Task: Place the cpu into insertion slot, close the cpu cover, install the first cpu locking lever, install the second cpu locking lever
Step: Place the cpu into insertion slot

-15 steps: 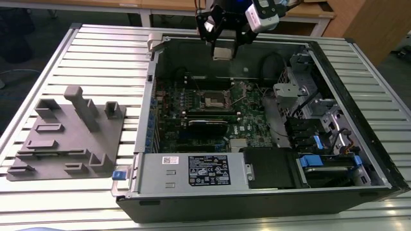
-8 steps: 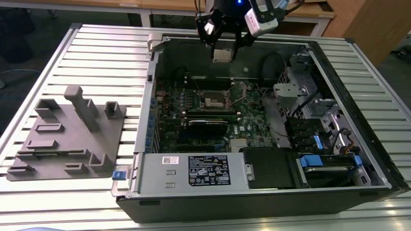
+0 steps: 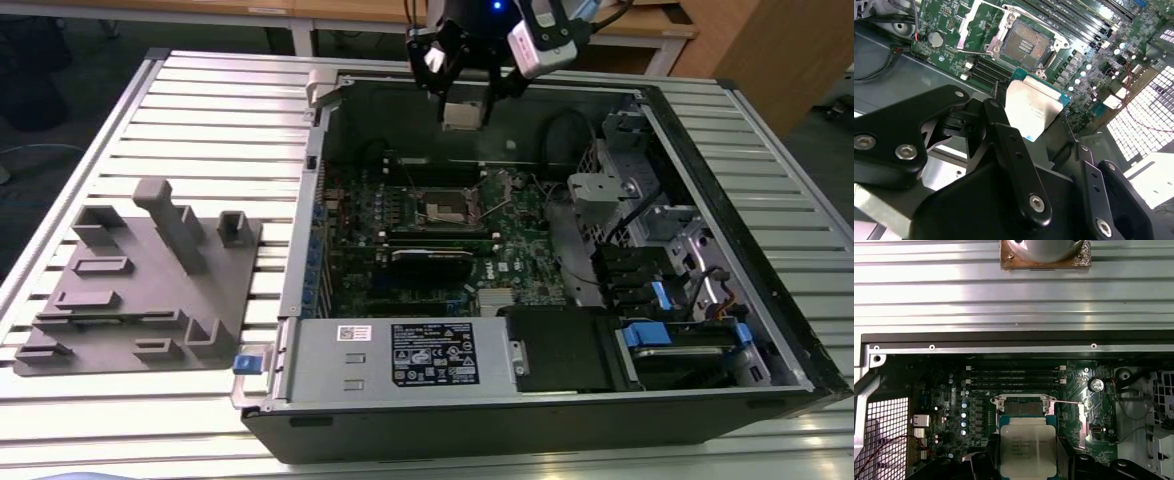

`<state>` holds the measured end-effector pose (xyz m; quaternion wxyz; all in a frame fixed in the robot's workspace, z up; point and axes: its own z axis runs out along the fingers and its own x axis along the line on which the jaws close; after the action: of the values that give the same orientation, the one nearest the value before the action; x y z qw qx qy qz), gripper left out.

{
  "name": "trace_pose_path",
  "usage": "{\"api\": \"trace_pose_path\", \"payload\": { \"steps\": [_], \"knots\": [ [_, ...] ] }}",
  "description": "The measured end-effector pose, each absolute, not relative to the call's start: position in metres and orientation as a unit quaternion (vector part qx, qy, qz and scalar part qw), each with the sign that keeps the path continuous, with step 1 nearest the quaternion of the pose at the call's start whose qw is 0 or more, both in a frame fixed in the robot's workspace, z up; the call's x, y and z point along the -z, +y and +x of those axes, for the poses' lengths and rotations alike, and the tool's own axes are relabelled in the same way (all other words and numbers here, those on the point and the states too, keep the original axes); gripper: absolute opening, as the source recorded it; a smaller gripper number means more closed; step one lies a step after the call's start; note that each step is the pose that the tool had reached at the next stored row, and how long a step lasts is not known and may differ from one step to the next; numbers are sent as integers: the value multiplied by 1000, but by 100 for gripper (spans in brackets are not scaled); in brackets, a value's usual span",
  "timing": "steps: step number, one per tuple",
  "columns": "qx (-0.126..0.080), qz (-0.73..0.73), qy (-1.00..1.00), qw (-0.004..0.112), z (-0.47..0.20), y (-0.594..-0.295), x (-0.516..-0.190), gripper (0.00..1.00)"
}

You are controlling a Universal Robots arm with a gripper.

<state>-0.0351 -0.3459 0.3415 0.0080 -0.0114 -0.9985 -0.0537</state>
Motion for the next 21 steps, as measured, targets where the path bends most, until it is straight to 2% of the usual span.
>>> {"api": "trace_pose_path", "payload": {
  "steps": [21],
  "knots": [
    [57, -10, -998, 8, -35, -347, -329, 54]
  ]
}}
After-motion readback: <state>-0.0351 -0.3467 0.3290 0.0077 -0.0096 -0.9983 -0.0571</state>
